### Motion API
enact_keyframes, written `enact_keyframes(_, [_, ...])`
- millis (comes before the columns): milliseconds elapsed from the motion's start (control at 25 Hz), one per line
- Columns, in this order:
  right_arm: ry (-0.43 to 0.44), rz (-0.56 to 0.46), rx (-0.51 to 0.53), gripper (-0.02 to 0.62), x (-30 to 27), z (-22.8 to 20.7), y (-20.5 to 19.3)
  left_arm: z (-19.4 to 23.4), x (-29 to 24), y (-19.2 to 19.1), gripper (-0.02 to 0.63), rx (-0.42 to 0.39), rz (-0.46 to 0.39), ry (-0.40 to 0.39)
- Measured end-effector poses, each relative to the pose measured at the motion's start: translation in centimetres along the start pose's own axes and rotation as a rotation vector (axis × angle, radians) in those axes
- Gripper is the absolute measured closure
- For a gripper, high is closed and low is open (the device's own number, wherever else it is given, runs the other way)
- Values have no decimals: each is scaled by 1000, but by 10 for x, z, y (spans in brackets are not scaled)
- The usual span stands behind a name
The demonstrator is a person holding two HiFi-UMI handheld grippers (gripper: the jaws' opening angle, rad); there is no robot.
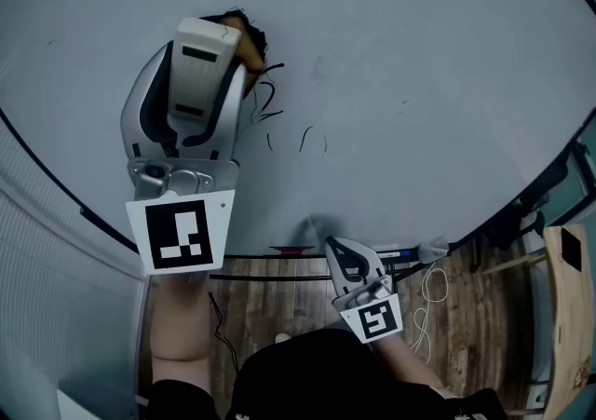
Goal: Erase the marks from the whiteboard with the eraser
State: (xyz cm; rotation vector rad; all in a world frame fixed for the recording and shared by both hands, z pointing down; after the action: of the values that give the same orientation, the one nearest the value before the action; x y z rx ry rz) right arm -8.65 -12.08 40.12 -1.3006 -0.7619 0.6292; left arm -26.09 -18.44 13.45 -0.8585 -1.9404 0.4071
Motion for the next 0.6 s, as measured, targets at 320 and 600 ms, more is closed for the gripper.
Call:
enact_keyframes(320, [17,5,5,568,-4,5,-4,-19,22,-20,345,-3,6,12])
enact_keyframes(600, [20,35,-3,568,-2,7,-15,-65,60,-57,344,39,69,-26])
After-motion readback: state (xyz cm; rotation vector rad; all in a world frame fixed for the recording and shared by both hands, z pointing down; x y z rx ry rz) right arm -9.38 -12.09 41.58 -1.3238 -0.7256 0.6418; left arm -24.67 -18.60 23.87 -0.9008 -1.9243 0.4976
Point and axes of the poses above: the fingertips, and each gripper's own axes: x backward along the fingers, z to its left, y out of its top, the point moved 4 cm from there along x, backward along the fingers, and after that the axes turned 11 degrees about -x, right-handed, at the moved point
